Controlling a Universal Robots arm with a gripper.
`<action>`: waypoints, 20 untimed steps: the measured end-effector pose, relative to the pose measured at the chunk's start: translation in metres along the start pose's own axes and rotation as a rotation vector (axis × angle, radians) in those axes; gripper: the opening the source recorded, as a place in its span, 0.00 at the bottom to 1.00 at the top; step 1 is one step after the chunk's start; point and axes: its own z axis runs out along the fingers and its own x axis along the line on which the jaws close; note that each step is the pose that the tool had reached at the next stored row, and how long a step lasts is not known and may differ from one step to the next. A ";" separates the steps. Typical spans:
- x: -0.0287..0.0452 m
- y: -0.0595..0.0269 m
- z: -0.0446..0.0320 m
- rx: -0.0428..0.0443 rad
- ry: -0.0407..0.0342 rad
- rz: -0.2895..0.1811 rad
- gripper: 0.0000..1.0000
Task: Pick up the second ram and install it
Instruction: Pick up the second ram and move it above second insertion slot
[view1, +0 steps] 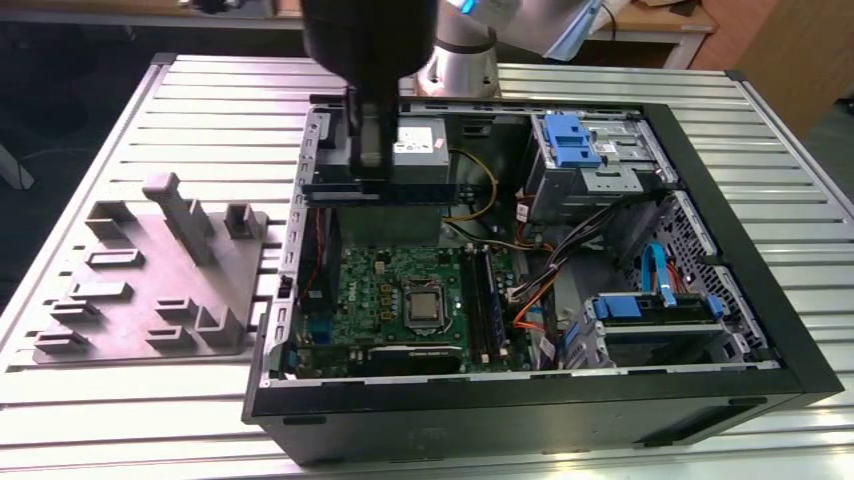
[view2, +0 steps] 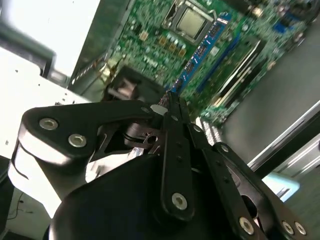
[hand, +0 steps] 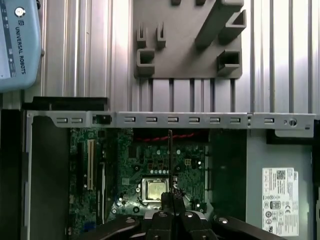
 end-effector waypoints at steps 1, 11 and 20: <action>0.0000 -0.0045 -0.0001 -0.0003 0.0001 0.000 0.08; -0.0001 -0.0460 0.0038 -0.0076 -0.0001 0.000 0.08; 0.0002 -0.0541 0.0112 -0.0097 0.0002 0.001 0.08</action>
